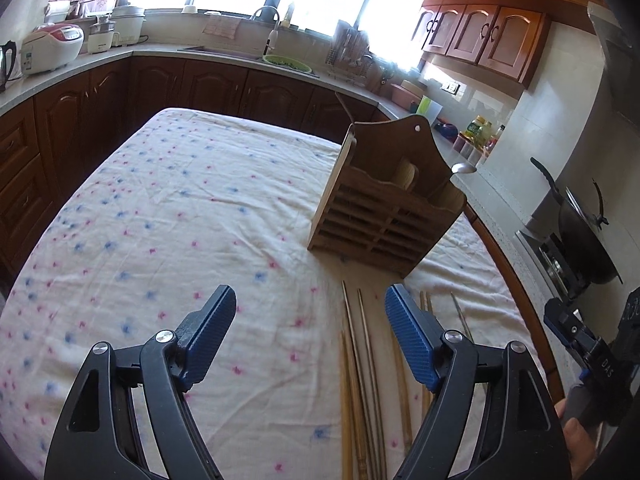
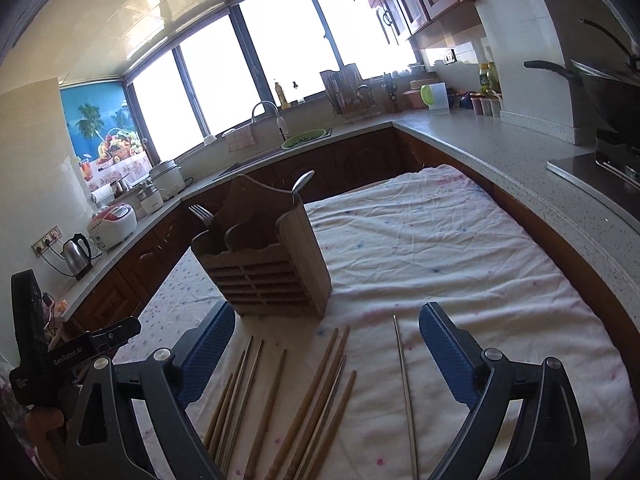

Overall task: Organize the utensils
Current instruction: 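Move both tools back toward the bamboo chopsticks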

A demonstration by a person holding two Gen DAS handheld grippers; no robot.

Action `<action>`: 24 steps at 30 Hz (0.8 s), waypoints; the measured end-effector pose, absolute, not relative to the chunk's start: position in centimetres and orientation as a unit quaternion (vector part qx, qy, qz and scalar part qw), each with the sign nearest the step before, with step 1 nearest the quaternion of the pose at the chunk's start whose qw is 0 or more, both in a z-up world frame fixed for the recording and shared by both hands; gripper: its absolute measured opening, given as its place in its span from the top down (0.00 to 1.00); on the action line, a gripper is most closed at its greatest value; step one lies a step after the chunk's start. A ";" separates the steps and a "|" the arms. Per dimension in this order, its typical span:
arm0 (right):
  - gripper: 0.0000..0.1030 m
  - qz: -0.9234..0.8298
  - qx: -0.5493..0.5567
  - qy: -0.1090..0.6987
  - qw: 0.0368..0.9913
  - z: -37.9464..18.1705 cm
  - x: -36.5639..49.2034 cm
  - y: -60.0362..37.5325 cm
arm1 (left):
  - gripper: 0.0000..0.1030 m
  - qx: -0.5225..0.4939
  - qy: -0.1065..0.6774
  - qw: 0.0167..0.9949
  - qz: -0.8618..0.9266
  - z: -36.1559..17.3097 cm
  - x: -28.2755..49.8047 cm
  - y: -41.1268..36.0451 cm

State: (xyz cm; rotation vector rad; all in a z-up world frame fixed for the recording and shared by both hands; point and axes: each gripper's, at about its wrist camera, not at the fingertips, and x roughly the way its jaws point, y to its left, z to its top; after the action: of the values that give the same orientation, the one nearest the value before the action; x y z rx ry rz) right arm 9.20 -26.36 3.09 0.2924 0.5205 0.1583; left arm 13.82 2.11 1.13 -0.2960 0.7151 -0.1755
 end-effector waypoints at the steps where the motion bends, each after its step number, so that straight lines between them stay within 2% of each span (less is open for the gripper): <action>1: 0.08 0.079 0.145 0.261 0.951 2.7 8.8 -26.4 | 0.24 -0.145 0.353 0.920 -0.085 0.7 13.5 2.2; 21: 0.09 0.055 0.138 0.321 0.935 -1.6 6.1 -27.2 | 0.24 -0.073 0.429 0.896 -0.089 -3.7 11.9 -0.8; 23: 0.11 0.059 0.136 0.325 0.934 -1.9 6.3 -26.8 | 0.24 -0.069 0.437 0.892 -0.093 -4.0 12.2 -1.1; 24: 0.16 0.062 0.134 0.328 0.933 -2.0 6.4 -26.6 | 0.24 -0.066 0.440 0.891 -0.094 -4.1 12.4 -1.3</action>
State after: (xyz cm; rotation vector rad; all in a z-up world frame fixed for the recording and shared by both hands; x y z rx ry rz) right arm 6.42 -26.61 -1.99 0.2744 0.6708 0.1278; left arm 12.35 -1.32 -4.09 -0.1365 0.9135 -0.1948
